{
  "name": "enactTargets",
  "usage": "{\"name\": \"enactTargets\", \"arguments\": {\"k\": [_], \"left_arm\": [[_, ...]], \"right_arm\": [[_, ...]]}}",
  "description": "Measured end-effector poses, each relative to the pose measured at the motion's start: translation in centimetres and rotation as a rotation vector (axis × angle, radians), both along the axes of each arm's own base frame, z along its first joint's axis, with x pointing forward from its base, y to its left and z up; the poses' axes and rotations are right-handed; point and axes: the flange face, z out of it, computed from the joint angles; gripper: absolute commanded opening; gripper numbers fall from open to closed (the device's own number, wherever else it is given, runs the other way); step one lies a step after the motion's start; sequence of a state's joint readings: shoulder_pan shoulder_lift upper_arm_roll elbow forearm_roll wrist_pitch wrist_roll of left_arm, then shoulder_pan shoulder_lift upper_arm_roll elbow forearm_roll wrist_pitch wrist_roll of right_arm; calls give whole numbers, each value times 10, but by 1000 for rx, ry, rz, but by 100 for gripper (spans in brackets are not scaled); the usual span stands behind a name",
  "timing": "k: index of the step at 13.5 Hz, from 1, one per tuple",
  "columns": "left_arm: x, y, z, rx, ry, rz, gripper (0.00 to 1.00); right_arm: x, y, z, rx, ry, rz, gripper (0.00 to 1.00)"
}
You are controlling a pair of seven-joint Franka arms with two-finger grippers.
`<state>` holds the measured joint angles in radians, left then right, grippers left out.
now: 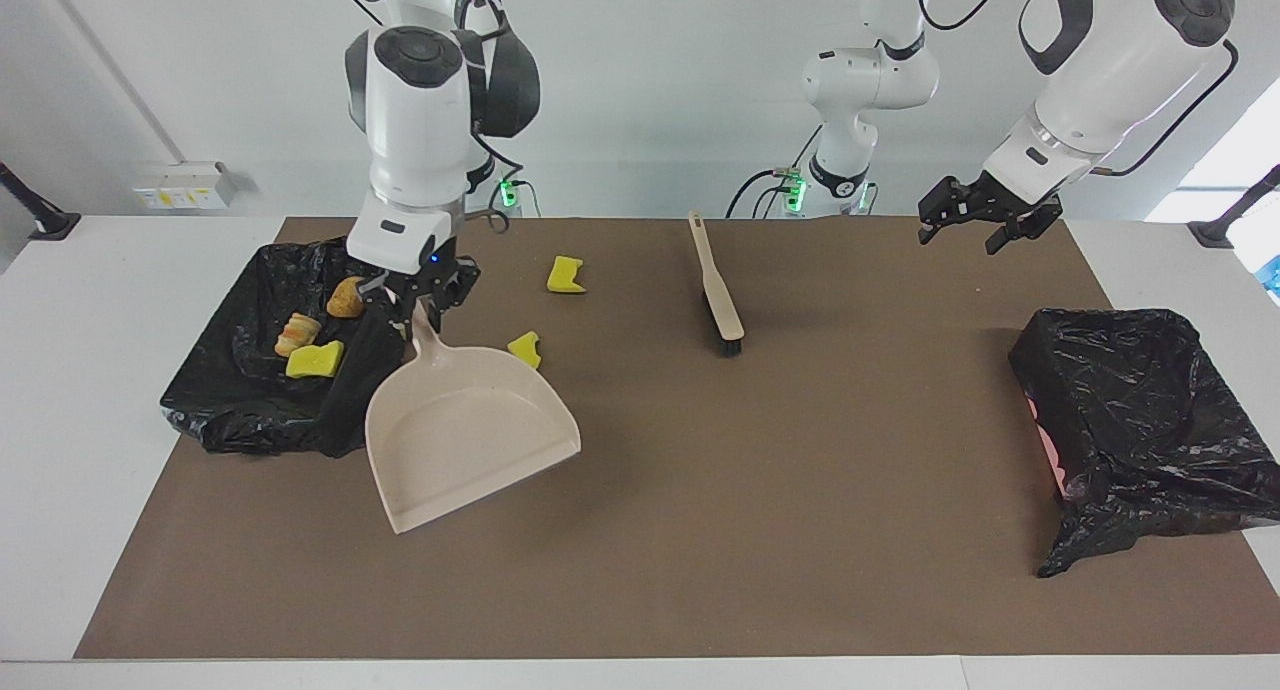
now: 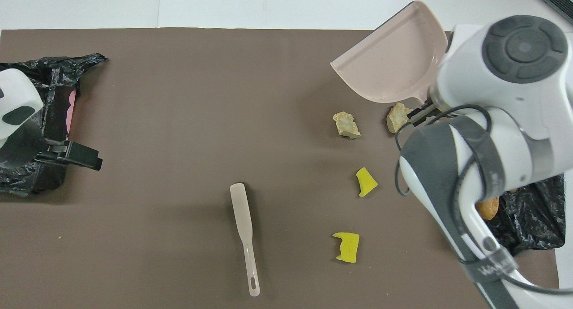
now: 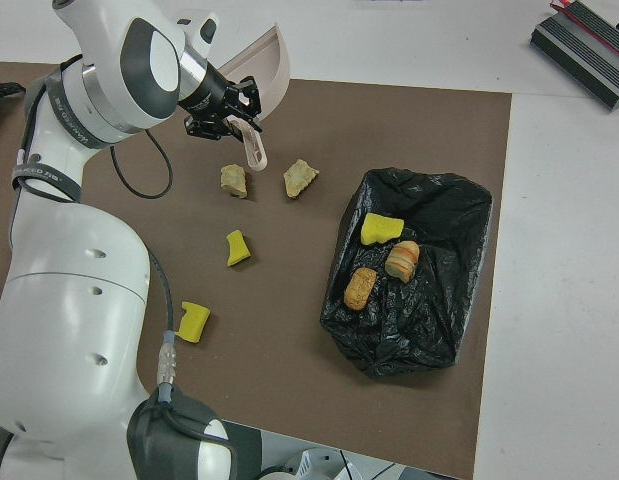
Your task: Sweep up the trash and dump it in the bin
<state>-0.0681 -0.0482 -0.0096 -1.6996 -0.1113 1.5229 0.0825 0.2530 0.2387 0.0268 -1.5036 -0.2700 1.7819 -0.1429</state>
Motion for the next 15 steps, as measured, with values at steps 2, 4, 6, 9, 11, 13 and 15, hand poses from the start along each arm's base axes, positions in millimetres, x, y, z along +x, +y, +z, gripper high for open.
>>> {"name": "enactTargets", "arguments": {"k": [2, 4, 6, 9, 11, 13, 15], "left_arm": [[0, 0, 0, 0, 0, 0, 100], [0, 0, 0, 0, 0, 0, 100], [0, 0, 0, 0, 0, 0, 100], [0, 0, 0, 0, 0, 0, 100], [0, 0, 0, 0, 0, 0, 100], [0, 0, 0, 0, 0, 0, 100], [0, 0, 0, 0, 0, 0, 100]], "right_arm": [[18, 41, -19, 61, -19, -117, 0], [30, 78, -33, 130, -28, -228, 0], [33, 119, -47, 183, -24, -329, 0], [27, 182, -77, 234, 2, -445, 0], [22, 217, -97, 260, 12, -505, 0], [20, 247, -119, 289, 15, -540, 0], [16, 270, -137, 322, 26, -566, 0]]}}
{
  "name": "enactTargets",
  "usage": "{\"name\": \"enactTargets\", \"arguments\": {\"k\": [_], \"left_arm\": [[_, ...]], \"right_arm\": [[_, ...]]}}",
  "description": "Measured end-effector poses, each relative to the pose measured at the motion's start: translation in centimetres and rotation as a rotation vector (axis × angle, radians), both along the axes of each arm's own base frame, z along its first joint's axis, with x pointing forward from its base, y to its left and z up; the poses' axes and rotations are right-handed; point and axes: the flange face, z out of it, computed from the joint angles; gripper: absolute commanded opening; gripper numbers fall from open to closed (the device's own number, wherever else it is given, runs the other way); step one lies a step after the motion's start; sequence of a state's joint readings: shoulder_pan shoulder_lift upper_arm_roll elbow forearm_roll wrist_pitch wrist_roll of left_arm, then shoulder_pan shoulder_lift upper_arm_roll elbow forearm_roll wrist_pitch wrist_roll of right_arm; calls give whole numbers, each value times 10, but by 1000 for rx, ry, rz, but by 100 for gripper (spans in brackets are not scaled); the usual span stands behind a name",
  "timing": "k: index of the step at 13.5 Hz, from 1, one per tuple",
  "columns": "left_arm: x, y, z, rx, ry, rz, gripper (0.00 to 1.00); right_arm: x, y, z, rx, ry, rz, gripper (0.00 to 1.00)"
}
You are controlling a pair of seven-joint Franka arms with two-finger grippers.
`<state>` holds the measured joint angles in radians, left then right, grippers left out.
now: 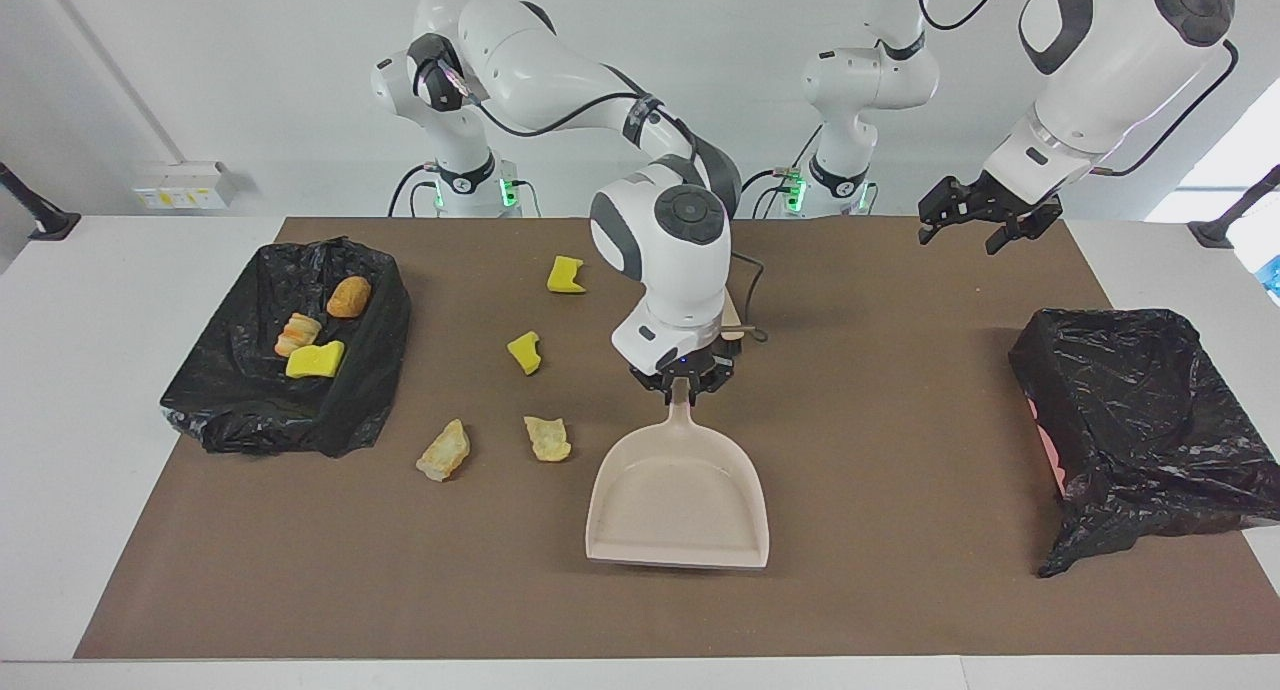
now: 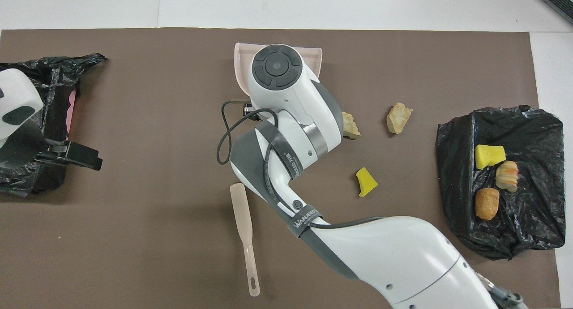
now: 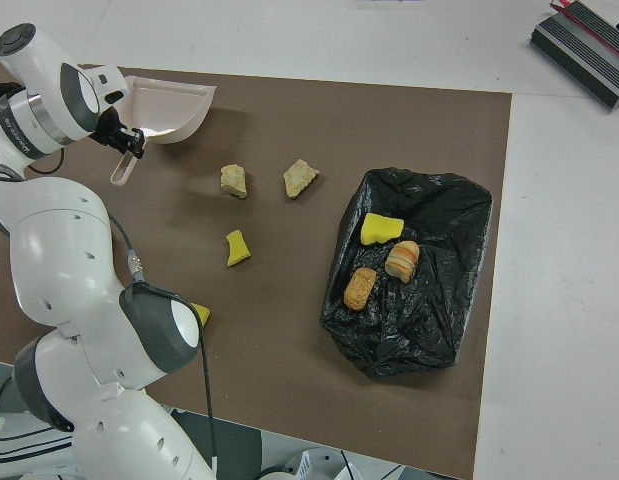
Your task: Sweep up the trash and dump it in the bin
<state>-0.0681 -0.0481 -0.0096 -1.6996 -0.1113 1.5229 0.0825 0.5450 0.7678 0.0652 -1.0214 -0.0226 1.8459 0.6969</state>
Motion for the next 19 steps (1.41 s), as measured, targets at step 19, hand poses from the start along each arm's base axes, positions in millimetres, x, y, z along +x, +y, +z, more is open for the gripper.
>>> {"name": "enactTargets", "arguments": {"k": [19], "left_arm": [[1, -1, 1, 0, -8, -1, 100]], "right_arm": [[-29, 56, -37, 49, 58, 57, 26]]}}
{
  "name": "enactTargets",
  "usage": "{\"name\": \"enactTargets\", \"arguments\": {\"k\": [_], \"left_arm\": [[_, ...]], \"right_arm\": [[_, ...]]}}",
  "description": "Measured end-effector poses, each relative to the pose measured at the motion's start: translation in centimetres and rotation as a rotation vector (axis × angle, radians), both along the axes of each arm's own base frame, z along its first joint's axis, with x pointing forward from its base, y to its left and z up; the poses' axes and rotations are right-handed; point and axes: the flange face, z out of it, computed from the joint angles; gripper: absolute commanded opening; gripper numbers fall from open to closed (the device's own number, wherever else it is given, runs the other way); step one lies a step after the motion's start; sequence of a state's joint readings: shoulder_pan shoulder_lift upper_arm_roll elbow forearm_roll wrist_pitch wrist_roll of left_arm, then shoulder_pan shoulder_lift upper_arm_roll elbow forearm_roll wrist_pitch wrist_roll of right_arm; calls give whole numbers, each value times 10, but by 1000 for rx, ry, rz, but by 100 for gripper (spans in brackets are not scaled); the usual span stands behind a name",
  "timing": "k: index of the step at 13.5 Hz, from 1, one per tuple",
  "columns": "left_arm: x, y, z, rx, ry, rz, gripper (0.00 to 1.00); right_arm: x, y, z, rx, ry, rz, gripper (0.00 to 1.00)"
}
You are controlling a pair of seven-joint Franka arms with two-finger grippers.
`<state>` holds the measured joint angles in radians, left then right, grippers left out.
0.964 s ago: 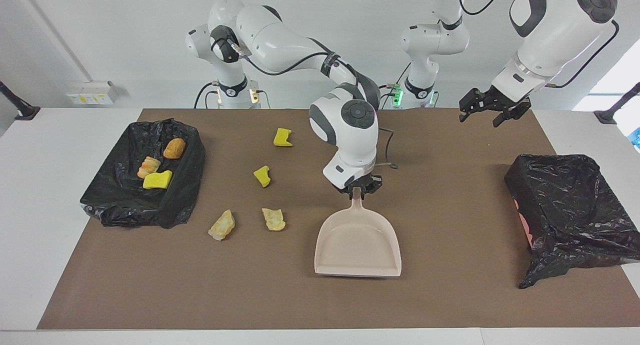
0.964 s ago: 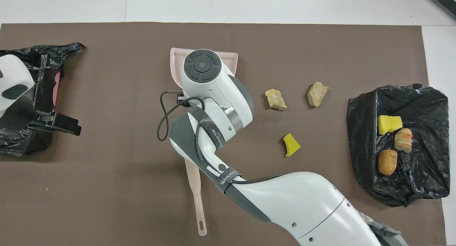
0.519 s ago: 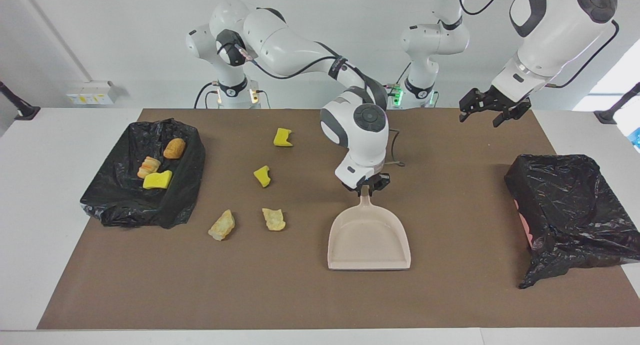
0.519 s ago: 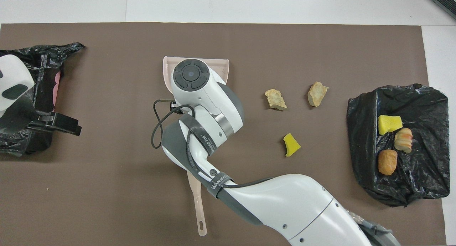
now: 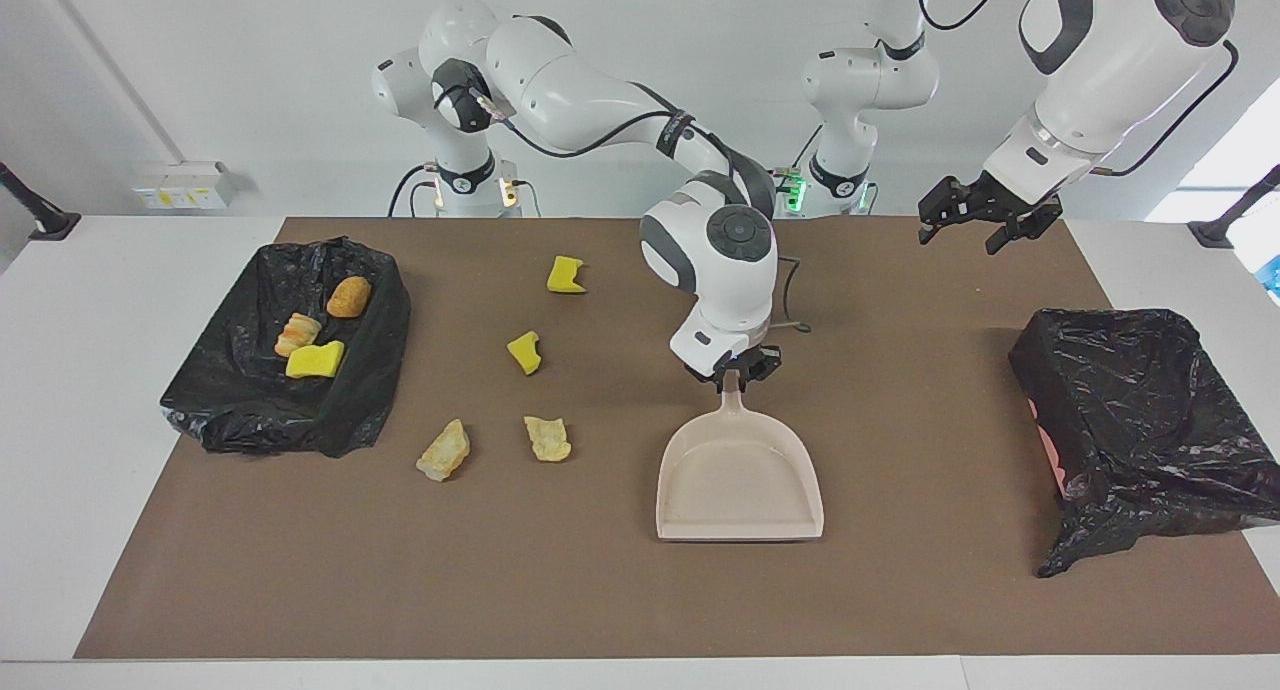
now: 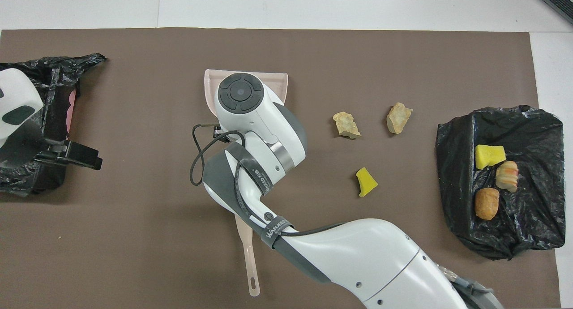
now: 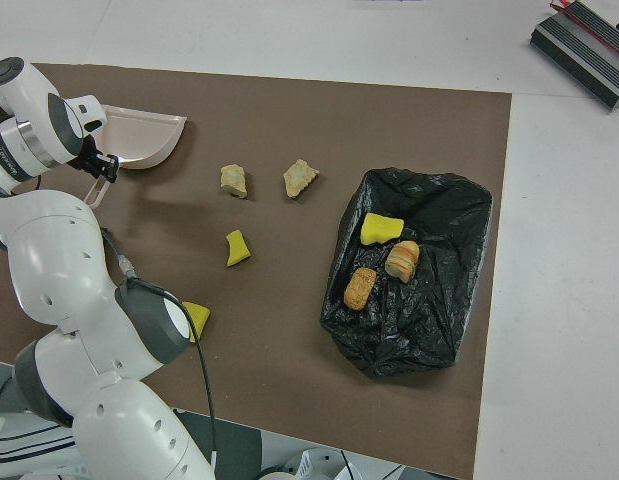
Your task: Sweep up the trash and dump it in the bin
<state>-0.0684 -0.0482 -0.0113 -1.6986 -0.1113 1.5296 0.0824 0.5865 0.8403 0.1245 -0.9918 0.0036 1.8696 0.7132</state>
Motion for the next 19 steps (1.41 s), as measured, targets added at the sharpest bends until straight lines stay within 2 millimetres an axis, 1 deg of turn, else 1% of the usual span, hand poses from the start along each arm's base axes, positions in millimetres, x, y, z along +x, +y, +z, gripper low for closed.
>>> {"name": "enactTargets", "arguments": {"k": [1, 2, 4, 5, 7, 9, 11, 13, 14, 16, 17, 18, 19], "left_arm": [[2, -4, 1, -1, -21, 2, 100], [6, -12, 1, -1, -52, 7, 100], [11, -37, -10, -3, -83, 3, 100], [13, -46, -19, -3, -83, -6, 100], [18, -57, -40, -4, -91, -15, 100], [18, -59, -67, -2, -84, -14, 100], [18, -60, -91, -2, -99, -12, 100], [20, -64, -109, -4, -124, -11, 100], [24, -66, -119, -4, -127, -11, 100], [36, -76, -142, -4, -119, -21, 100], [43, -81, -151, -5, -115, -26, 100], [49, -85, -158, -5, -111, -29, 100], [55, -87, -163, -5, -109, -30, 100]], "right_arm": [[0, 0, 0, 0, 0, 0, 30], [0, 0, 1, 1, -2, 0, 37], [1, 1, 7, 8, -10, -1, 39], [2, 1, 14, 16, -19, -1, 43], [0, 1, 40, 38, -44, -2, 43], [-5, 1, 63, 54, -56, 0, 47], [-15, -2, 83, 42, -46, 9, 47], [-36, -8, 100, 20, -26, 24, 47], [-53, -10, 106, 6, -10, 38, 48], [-96, -13, 112, -18, 32, 74, 49], [-120, -13, 111, -33, 52, 96, 49], [-143, -13, 108, -52, 65, 119, 49], [-163, -13, 102, -64, 68, 137, 51]]}}
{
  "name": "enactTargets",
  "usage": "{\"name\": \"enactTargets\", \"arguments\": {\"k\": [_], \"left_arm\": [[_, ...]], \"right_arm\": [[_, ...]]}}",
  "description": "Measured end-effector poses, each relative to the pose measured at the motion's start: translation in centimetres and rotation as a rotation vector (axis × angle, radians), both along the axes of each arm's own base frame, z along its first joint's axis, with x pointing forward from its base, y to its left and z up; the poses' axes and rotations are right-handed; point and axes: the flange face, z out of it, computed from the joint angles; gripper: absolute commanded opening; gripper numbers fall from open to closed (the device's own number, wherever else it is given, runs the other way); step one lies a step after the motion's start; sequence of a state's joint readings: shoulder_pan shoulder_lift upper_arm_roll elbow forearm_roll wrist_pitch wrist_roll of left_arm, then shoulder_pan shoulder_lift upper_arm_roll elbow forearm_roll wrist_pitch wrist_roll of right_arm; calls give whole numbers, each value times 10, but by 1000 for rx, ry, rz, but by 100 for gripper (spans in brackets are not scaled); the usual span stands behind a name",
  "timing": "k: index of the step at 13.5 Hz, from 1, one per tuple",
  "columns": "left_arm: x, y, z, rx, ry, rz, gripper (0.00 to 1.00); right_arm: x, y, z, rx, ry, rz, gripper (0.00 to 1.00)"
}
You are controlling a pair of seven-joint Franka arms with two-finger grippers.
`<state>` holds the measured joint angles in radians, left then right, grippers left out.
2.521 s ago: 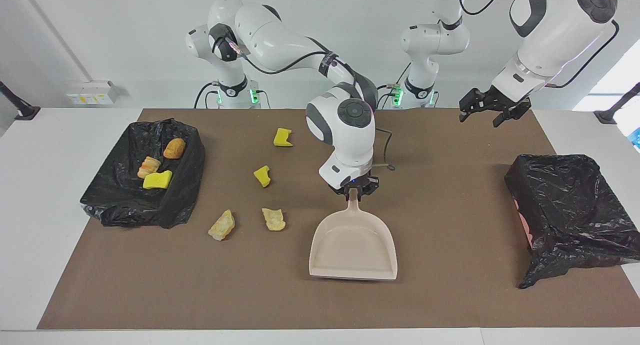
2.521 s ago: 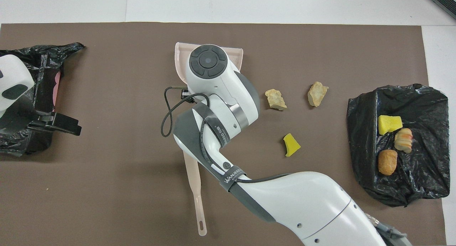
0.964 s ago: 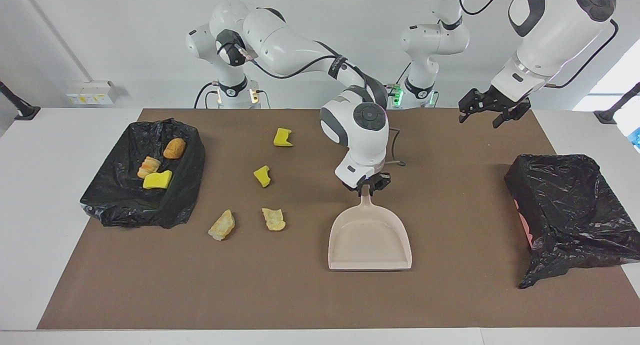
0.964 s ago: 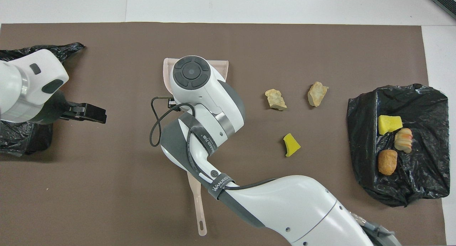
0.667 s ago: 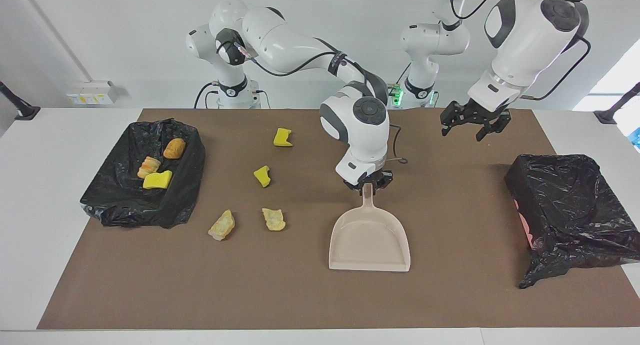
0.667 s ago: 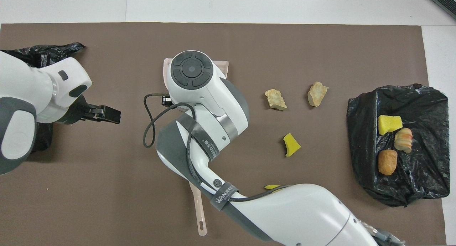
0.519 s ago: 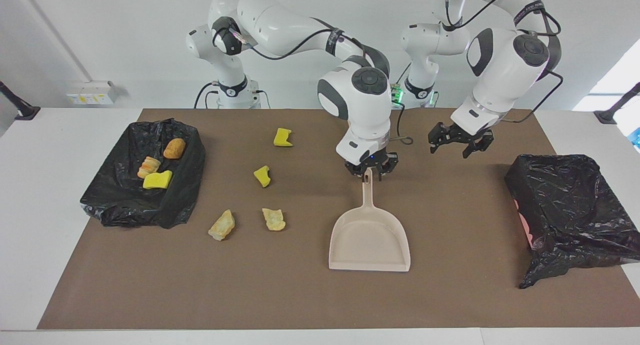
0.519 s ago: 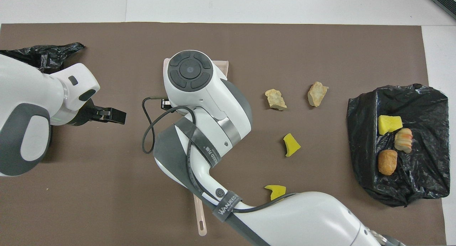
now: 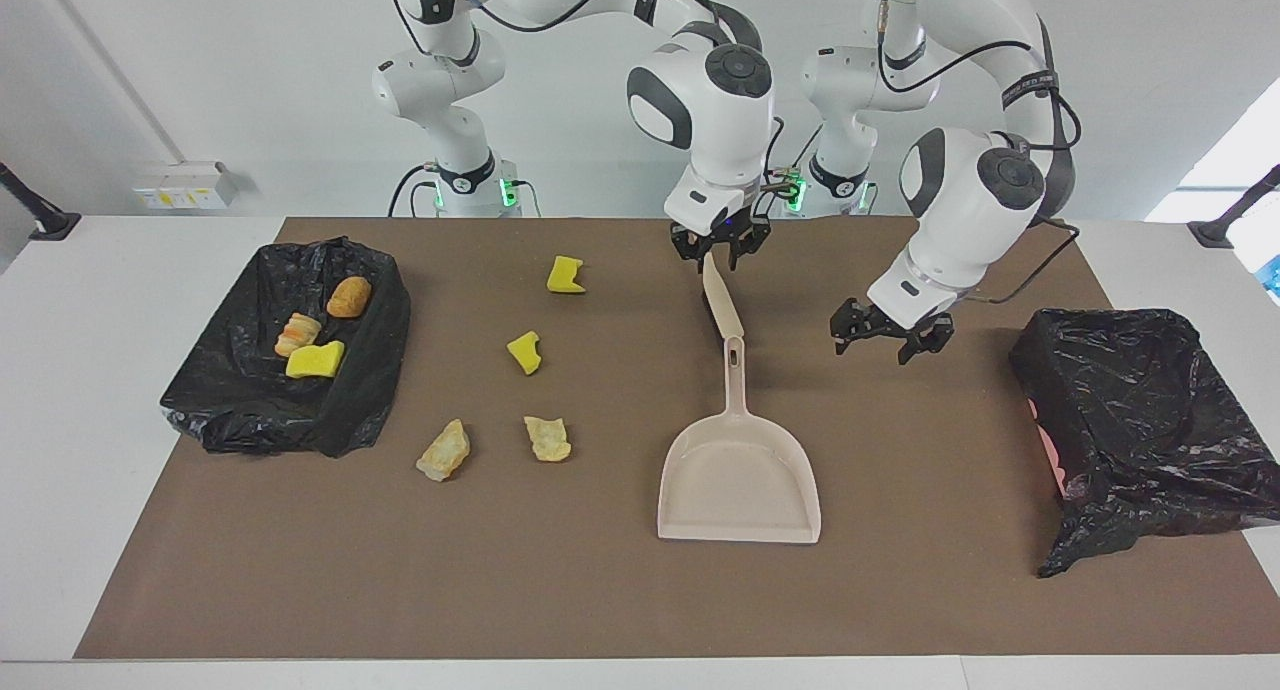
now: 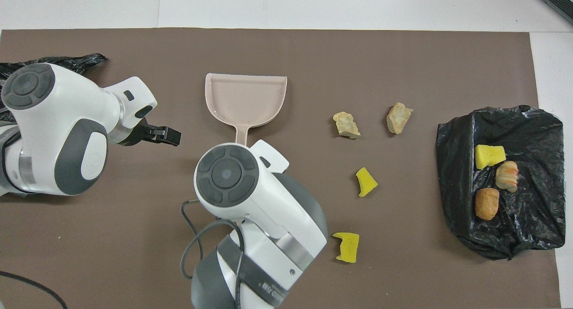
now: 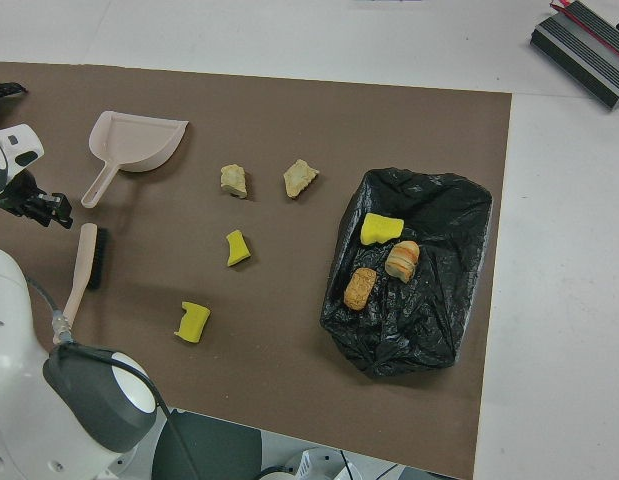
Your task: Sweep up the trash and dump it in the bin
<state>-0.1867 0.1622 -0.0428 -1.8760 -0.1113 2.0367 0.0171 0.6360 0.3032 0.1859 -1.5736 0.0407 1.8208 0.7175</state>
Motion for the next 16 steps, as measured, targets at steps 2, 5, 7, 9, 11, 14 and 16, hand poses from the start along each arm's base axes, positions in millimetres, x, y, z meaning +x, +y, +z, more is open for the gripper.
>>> {"name": "enactTargets", "arguments": {"k": [2, 5, 7, 9, 11, 14, 16], "left_arm": [[12, -4, -7, -2, -3, 8, 100], [20, -17, -9, -9, -25, 21, 100], [19, -33, -6, -15, -46, 40, 100], [17, -45, -4, -19, -52, 49, 100], [15, -54, -3, -21, -53, 61, 100], [8, -90, -13, -28, -59, 71, 100], [3, -113, -22, -33, -64, 82, 100]], "right_arm": [[-31, -3, -18, 12, 6, 13, 52], [-73, -1, -48, 43, 47, 17, 52], [-98, 7, -70, 28, 60, 52, 52], [-114, 5, -93, 9, 71, 67, 52], [-123, 1, -114, 9, 65, 70, 52], [-131, 6, -120, 38, 38, 80, 51], [-131, 8, -119, 45, 32, 81, 40]]}}
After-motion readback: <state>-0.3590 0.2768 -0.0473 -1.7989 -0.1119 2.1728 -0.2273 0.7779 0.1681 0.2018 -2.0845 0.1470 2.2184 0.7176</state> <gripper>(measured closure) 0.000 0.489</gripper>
